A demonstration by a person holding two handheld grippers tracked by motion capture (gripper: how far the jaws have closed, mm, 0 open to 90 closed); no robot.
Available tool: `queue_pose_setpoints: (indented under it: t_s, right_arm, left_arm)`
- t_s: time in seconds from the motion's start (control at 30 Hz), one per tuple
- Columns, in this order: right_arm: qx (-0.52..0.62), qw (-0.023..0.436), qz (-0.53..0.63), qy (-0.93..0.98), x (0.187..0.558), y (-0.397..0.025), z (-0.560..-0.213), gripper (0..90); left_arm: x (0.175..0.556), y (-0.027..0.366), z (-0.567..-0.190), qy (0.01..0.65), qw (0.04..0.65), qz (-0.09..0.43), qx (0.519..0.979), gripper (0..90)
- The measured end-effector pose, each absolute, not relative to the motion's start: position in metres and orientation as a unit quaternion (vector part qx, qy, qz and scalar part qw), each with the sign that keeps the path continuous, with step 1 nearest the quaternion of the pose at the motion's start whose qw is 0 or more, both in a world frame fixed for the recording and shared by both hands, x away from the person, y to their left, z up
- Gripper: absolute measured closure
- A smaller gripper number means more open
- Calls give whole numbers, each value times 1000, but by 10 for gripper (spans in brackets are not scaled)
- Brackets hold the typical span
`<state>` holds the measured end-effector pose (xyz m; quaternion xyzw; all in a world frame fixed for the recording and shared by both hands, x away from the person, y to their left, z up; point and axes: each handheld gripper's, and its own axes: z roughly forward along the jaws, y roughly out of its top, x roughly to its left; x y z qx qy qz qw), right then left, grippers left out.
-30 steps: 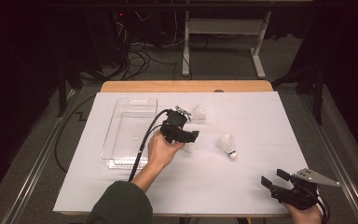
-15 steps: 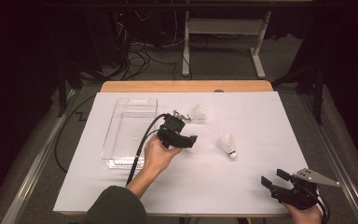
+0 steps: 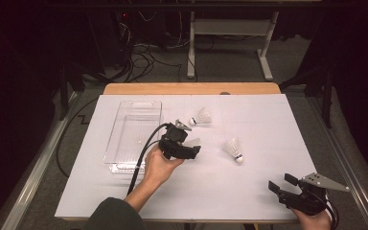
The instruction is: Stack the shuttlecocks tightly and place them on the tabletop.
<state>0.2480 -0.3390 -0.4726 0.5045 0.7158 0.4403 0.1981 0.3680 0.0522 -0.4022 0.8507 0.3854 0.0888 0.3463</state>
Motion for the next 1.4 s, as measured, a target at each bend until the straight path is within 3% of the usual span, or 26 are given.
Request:
queue_pose_setpoints:
  t_s: [1.4]
  right_arm:
    - [504, 198, 439, 717, 248, -339, -473, 264]
  left_arm:
    - [324, 83, -423, 369, 345, 80, 859, 353]
